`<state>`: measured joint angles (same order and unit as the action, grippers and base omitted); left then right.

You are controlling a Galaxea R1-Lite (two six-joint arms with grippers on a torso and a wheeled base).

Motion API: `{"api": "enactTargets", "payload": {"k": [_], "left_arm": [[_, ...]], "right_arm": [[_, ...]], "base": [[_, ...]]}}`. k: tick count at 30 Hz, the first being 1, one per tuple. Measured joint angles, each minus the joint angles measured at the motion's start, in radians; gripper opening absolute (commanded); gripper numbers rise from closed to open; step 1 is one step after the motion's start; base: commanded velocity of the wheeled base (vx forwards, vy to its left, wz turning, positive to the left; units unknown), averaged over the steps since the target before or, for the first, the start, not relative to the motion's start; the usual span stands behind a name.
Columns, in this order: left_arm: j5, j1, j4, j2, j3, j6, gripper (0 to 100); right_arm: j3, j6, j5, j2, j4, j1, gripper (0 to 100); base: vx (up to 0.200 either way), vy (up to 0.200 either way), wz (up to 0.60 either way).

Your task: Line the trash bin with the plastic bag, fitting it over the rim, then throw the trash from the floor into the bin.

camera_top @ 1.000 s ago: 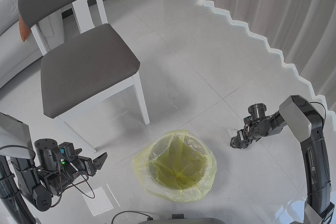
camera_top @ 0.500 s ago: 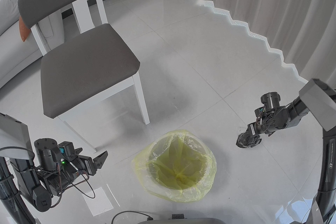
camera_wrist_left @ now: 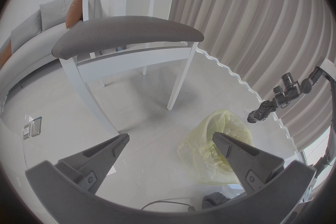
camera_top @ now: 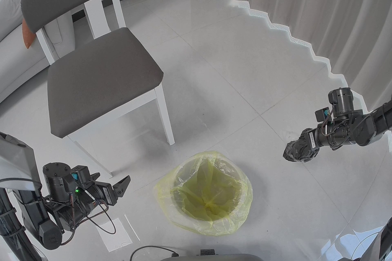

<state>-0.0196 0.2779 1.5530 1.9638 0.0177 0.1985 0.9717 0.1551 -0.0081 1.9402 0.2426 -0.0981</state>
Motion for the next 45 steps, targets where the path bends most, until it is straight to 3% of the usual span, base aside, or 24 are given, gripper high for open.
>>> {"api": "enactTargets", "payload": {"k": [4, 11, 21, 31, 38, 45], "left_arm": [[-0.003, 0.008, 0.000, -0.005, 0.000, 0.002, 100], [-0.003, 0.024, 0.000, -0.028, 0.000, 0.003, 100], [0.001, 0.064, 0.000, -0.074, 0.000, 0.003, 100], [0.001, 0.043, 0.000, -0.112, 0.000, 0.020, 100], [0.002, 0.024, 0.000, -0.126, 0.000, 0.053, 100], [0.001, 0.019, 0.000, -0.125, 0.000, 0.082, 100]], "right_arm": [[-0.073, -0.013, 0.000, -0.121, -0.001, -0.077, 0], [-0.159, -0.095, -0.052, -0.277, 0.002, -0.318, 0], [-0.190, -0.149, -0.099, -0.317, 0.084, -0.593, 0], [-0.222, -0.151, -0.095, -0.161, 0.331, -0.722, 0], [-0.254, -0.155, -0.093, -0.040, 0.426, -0.750, 0], [-0.301, -0.178, -0.084, 0.083, 0.670, -0.758, 0]], "base": [[0.000, 0.000, 0.00], [0.000, 0.000, 0.00], [0.000, 0.000, 0.00], [0.000, 0.000, 0.00], [0.000, 0.000, 0.00], [0.000, 0.000, 0.00]]}}
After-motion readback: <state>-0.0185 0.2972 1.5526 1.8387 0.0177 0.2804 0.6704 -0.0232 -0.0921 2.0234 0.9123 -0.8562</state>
